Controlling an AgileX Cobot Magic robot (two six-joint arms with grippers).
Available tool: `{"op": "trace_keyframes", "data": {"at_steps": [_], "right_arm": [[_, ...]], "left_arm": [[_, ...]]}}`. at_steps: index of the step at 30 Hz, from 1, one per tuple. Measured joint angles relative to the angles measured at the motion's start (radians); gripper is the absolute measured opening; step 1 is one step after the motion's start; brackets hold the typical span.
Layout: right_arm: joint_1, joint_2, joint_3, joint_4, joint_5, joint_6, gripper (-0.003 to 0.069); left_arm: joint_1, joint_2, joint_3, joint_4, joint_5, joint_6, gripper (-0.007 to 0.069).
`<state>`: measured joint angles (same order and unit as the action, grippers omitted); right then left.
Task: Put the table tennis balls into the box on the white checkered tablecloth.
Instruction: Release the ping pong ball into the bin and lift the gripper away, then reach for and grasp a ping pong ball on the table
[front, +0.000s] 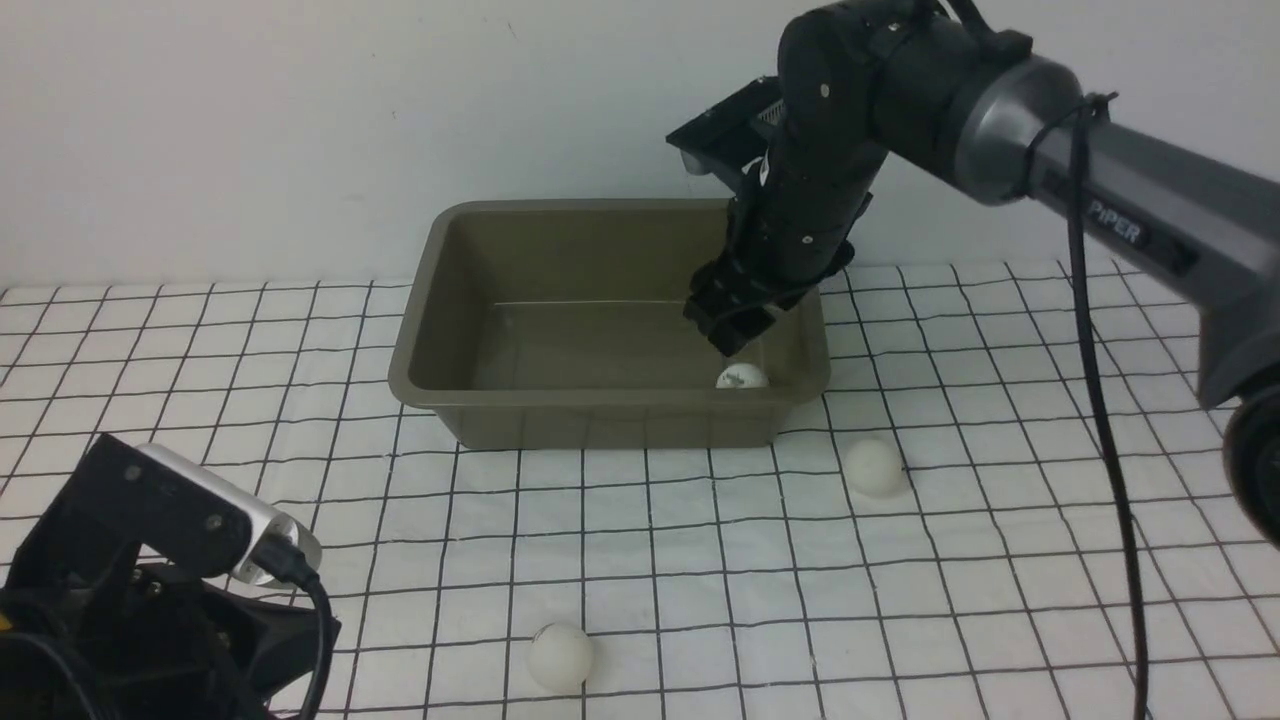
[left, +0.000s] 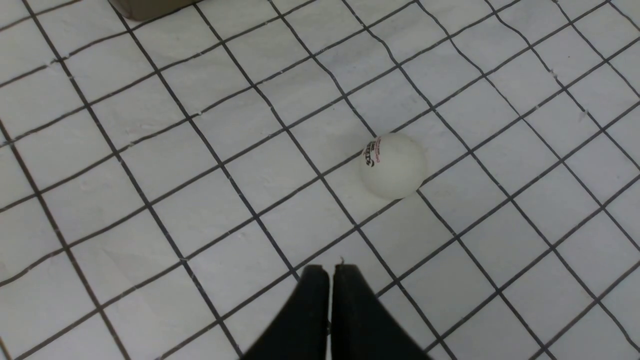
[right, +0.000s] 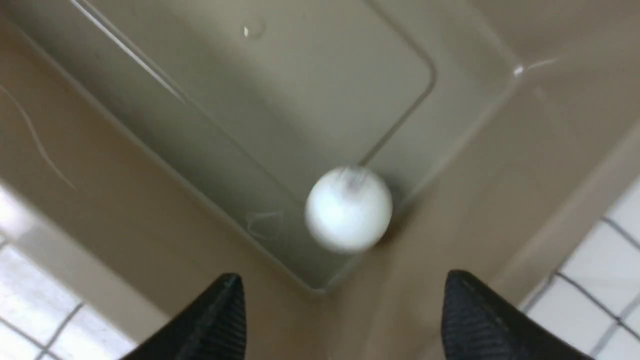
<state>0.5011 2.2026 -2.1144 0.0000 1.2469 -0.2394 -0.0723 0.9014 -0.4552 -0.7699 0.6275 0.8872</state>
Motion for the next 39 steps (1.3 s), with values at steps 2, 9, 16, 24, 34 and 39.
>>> {"op": "trace_keyframes", "data": {"at_steps": [2, 9, 16, 24, 34, 39], "right_arm": [[-0.001, -0.030, 0.000, -0.007, 0.000, 0.004, 0.0478], [-0.036, -0.177, 0.039, -0.011, 0.000, 0.008, 0.0478], [-0.100, -0.371, 0.307, -0.020, 0.003, 0.008, 0.0478], [-0.088, -0.413, 0.535, 0.000, -0.037, 0.008, 0.0478], [-0.088, -0.364, 0.538, 0.000, -0.091, -0.012, 0.0478], [-0.088, -0.302, 0.538, -0.018, -0.114, -0.014, 0.0478]], "left_arm": [[0.000, 0.000, 0.000, 0.003, 0.002, 0.000, -0.0003], [0.000, 0.000, 0.000, 0.022, 0.027, 0.000, -0.0003], [0.000, 0.000, 0.000, 0.023, 0.027, 0.000, -0.0003], [0.000, 0.000, 0.000, 0.023, 0.027, 0.000, -0.0003], [0.000, 0.000, 0.000, 0.023, 0.028, 0.000, -0.0003], [0.000, 0.000, 0.000, 0.023, 0.030, 0.000, -0.0003]]}}
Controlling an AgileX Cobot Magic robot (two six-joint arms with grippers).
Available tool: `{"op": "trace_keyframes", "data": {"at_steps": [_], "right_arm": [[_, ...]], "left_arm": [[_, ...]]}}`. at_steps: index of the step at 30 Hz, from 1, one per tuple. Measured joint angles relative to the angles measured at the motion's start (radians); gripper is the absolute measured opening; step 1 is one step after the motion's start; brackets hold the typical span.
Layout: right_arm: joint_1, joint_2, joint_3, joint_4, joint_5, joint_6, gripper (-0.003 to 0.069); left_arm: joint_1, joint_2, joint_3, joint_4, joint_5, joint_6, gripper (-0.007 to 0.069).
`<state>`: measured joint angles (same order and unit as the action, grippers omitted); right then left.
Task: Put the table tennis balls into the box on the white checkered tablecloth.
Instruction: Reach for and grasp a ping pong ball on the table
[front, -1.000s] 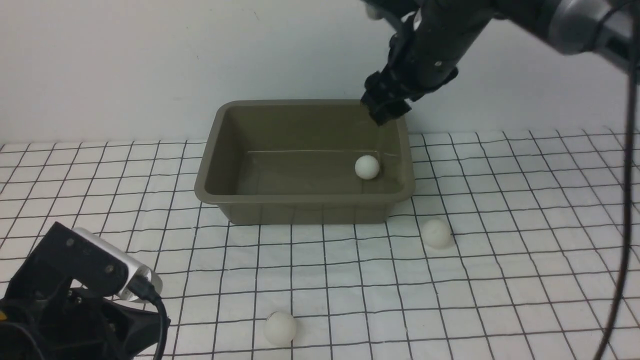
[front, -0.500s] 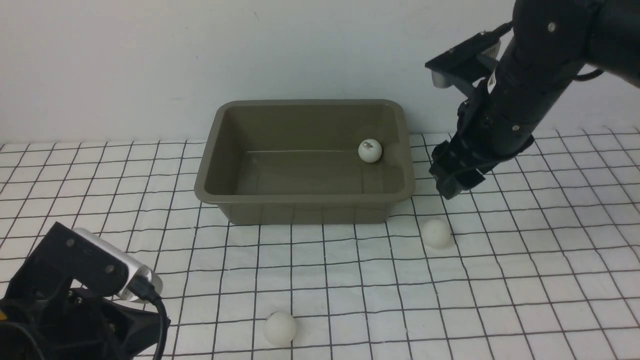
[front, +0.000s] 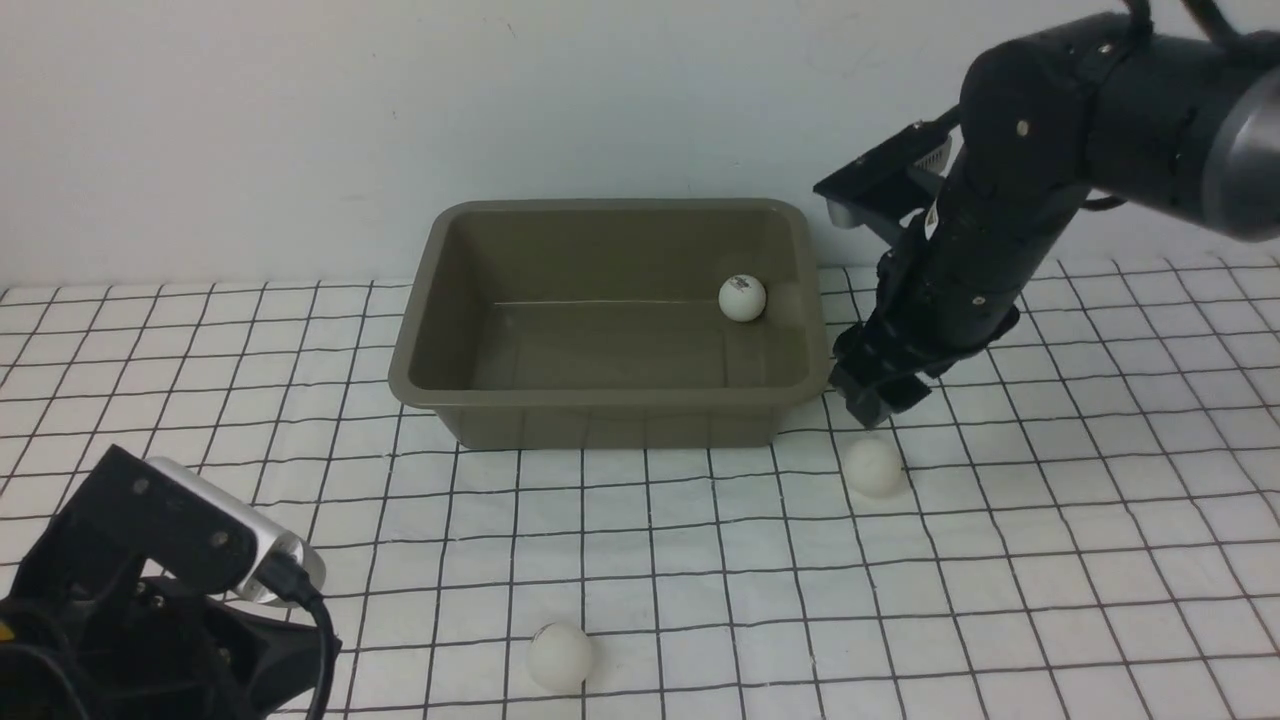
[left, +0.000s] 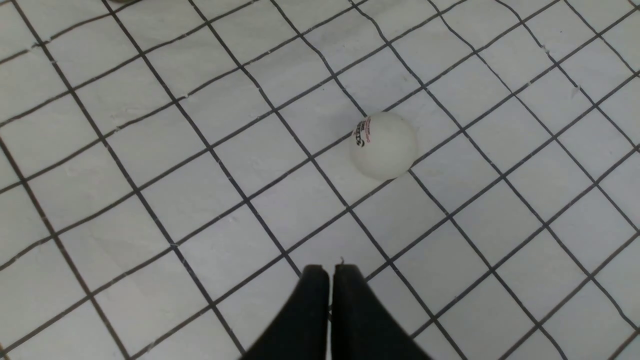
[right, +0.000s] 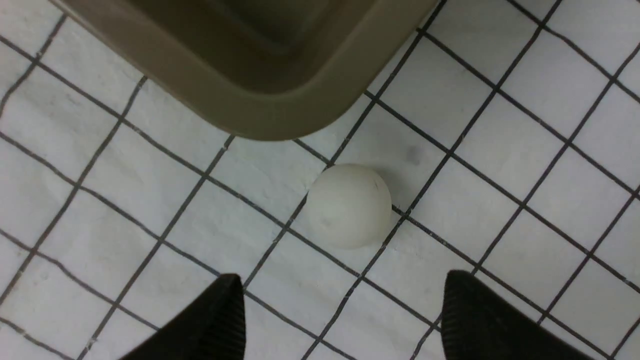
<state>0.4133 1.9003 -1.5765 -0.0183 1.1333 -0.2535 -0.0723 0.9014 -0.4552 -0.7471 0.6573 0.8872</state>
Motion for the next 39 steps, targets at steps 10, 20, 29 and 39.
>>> {"op": "trace_keyframes", "data": {"at_steps": [10, 20, 29, 39], "right_arm": [[0.000, 0.110, 0.000, -0.006, -0.073, -0.005, 0.0478], [0.000, 0.193, 0.000, -0.008, -0.104, -0.026, 0.0478], [0.000, 0.223, 0.000, -0.038, -0.121, -0.011, 0.0355], [0.000, 0.222, -0.007, -0.124, -0.034, -0.001, 0.0356]], "left_arm": [[0.000, 0.000, 0.000, -0.001, 0.000, 0.000, -0.0003], [0.000, 0.000, 0.000, -0.001, 0.001, 0.000, -0.0003], [0.000, 0.000, 0.000, -0.001, 0.001, 0.000, -0.0003], [0.000, 0.000, 0.000, -0.001, 0.000, 0.000, -0.0003]]}}
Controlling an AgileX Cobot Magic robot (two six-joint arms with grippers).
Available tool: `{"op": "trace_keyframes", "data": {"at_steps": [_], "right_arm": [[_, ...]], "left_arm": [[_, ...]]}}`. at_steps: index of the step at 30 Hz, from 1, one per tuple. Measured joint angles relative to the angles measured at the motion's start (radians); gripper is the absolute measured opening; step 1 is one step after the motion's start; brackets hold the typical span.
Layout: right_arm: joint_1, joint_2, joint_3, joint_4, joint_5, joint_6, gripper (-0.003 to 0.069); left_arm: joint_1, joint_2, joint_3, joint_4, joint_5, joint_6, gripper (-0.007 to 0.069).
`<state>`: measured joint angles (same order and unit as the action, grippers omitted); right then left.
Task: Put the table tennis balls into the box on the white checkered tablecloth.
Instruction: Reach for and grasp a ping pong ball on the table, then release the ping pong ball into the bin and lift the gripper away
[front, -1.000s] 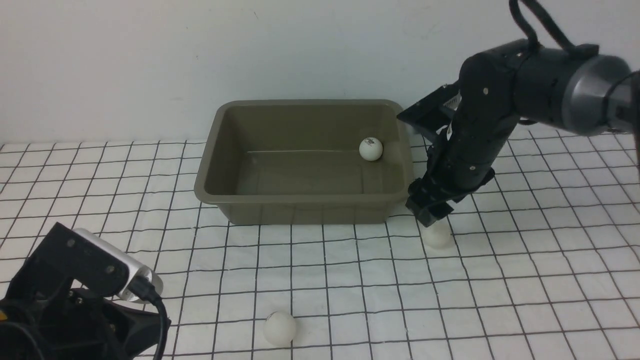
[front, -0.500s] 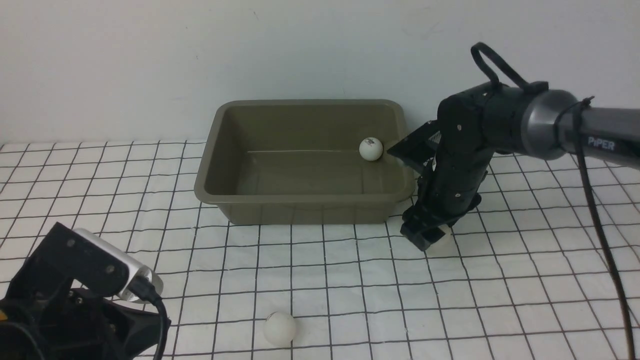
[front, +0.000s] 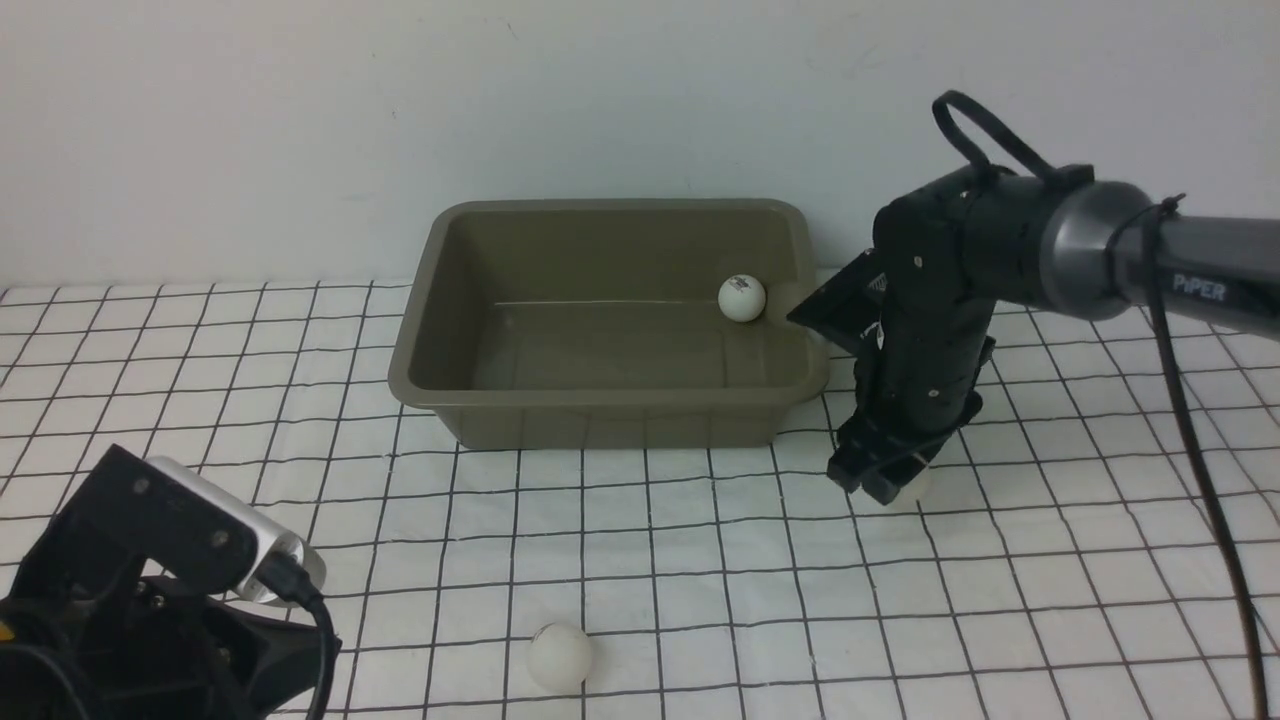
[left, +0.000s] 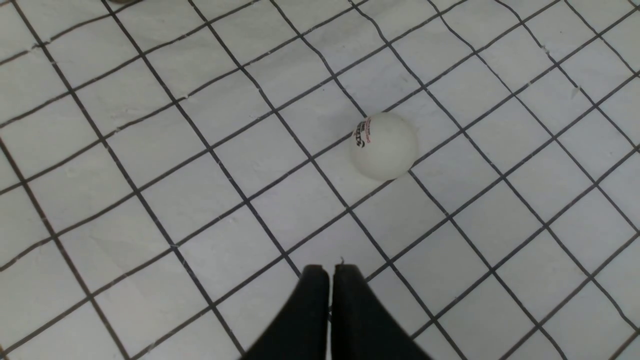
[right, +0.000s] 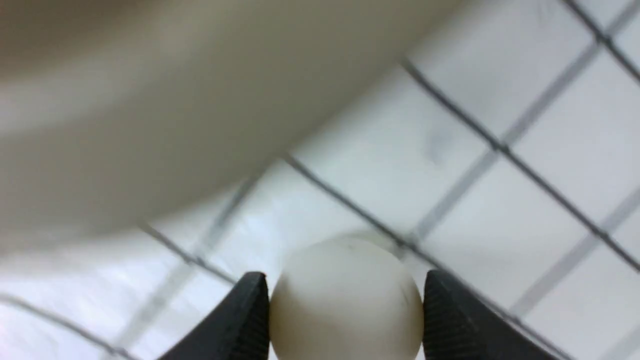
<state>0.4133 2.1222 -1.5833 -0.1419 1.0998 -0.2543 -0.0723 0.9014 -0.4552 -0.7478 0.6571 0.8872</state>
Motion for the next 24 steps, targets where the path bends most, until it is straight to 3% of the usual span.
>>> {"op": "trace_keyframes", "data": {"at_steps": [7, 12, 15, 24], "right_arm": [[0.000, -0.039, -0.254, -0.105, 0.126, 0.119, 0.0356], [0.019, -0.052, -0.454, 0.078, 0.125, 0.075, 0.0356], [0.039, -0.052, -0.464, 0.142, 0.108, 0.036, 0.0356], [0.089, -0.012, -0.464, 0.190, 0.066, -0.008, 0.0356]], "left_arm": [[0.000, 0.000, 0.000, 0.000, -0.001, 0.000, -0.0003], [0.000, 0.000, 0.000, 0.000, -0.001, 0.000, -0.0003], [0.000, 0.000, 0.000, 0.000, -0.001, 0.000, -0.0003], [0.000, 0.000, 0.000, 0.000, -0.005, 0.000, -0.0003]]}}
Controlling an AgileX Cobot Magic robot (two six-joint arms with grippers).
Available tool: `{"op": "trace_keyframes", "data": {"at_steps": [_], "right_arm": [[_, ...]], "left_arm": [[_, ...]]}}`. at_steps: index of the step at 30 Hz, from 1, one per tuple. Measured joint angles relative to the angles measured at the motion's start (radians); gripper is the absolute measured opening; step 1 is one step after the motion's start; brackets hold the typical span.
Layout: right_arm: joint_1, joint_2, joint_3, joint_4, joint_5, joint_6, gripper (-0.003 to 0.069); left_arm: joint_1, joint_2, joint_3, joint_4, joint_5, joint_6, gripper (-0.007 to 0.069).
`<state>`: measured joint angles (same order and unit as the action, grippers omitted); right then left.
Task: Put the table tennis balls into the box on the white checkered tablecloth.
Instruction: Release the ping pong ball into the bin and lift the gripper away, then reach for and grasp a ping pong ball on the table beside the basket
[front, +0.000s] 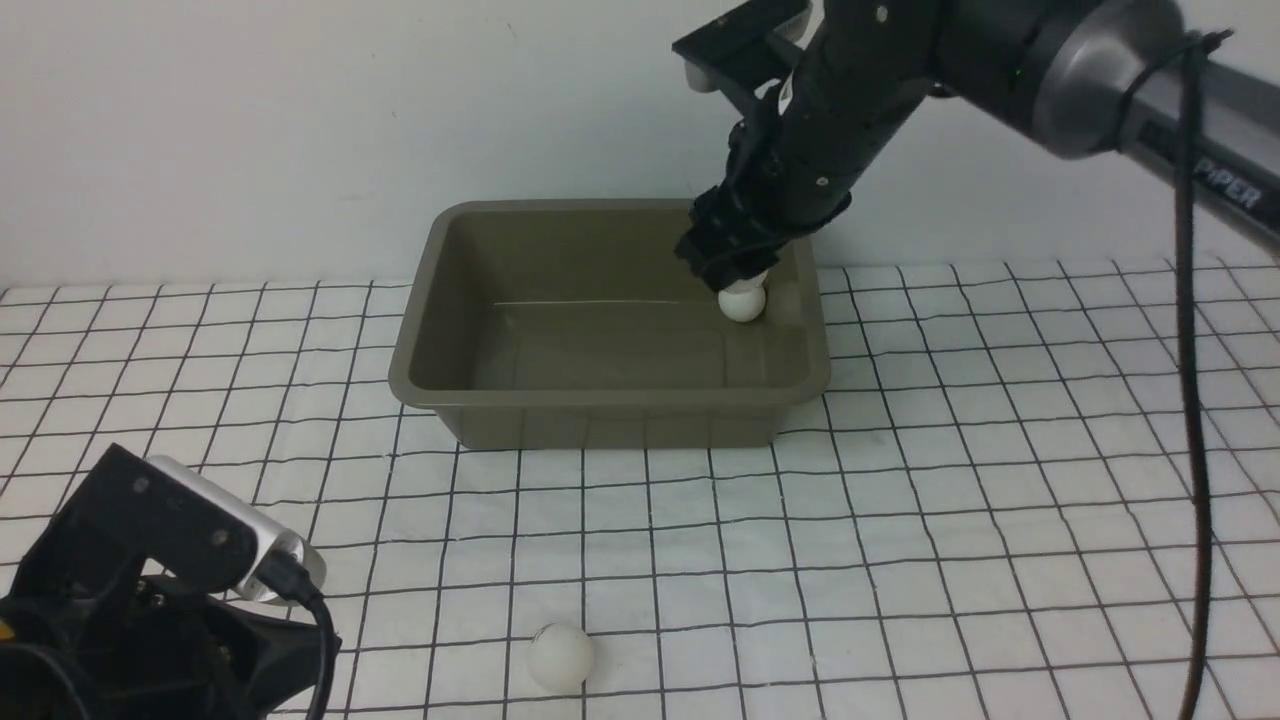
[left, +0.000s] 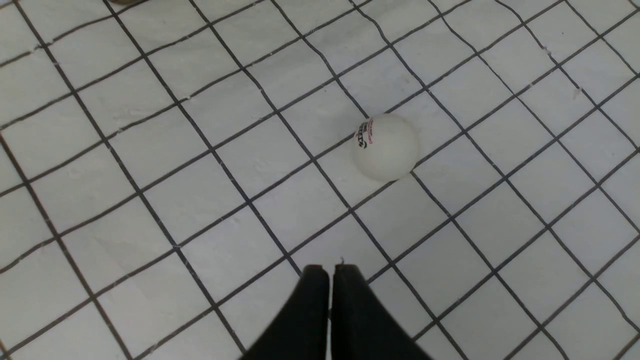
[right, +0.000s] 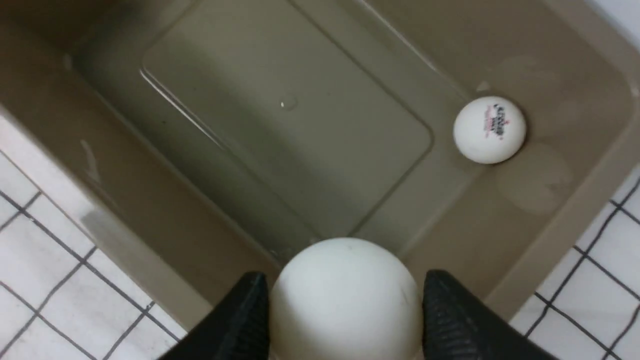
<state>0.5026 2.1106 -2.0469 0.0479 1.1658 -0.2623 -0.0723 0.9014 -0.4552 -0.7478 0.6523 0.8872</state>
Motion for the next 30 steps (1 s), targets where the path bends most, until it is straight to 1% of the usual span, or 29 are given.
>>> {"op": "trace_keyframes", "data": {"at_steps": [8, 10, 14, 16, 20, 22, 23, 26, 27, 28, 30], "right_arm": [[0.000, 0.062, 0.000, 0.002, -0.005, -0.045, 0.0356], [0.000, 0.069, 0.000, 0.003, -0.017, -0.044, 0.0377], [0.000, 0.070, 0.000, 0.003, -0.025, -0.044, 0.0457], [0.000, 0.070, 0.000, 0.005, -0.025, -0.044, 0.0478], [0.000, 0.058, 0.000, 0.010, 0.002, -0.044, 0.0486], [0.000, 0.025, 0.000, 0.012, 0.039, -0.044, 0.0486], [0.000, 0.008, 0.000, 0.010, 0.048, -0.044, 0.0486], [0.000, -0.072, 0.000, 0.004, 0.073, -0.045, 0.0486], [0.000, -0.098, 0.000, 0.004, 0.079, -0.045, 0.0486], [0.000, -0.137, 0.000, 0.004, 0.083, -0.045, 0.0486], [0.000, -0.190, 0.000, 0.004, 0.086, -0.044, 0.0486]], "left_arm": [[0.000, 0.000, 0.000, 0.000, -0.001, 0.000, 0.0000], [0.000, 0.000, 0.000, 0.000, -0.001, 0.001, 0.0017], [0.000, 0.000, 0.000, -0.002, -0.001, 0.034, 0.0064], [0.000, 0.000, 0.000, -0.015, -0.001, 0.067, 0.0097], [0.000, 0.000, 0.000, -0.088, -0.006, 0.149, 0.0178], [0.000, 0.002, 0.000, -0.165, -0.018, 0.231, 0.0235], [0.000, 0.007, 0.000, -0.215, -0.026, 0.271, 0.0281], [0.000, 0.032, 0.000, -0.345, -0.032, 0.398, 0.0380], [0.000, 0.051, 0.000, -0.387, -0.032, 0.435, 0.0426], [0.000, 0.069, 0.000, -0.407, -0.034, 0.456, 0.0451], [0.000, 0.097, 0.000, -0.424, -0.037, 0.468, 0.0477]]}}
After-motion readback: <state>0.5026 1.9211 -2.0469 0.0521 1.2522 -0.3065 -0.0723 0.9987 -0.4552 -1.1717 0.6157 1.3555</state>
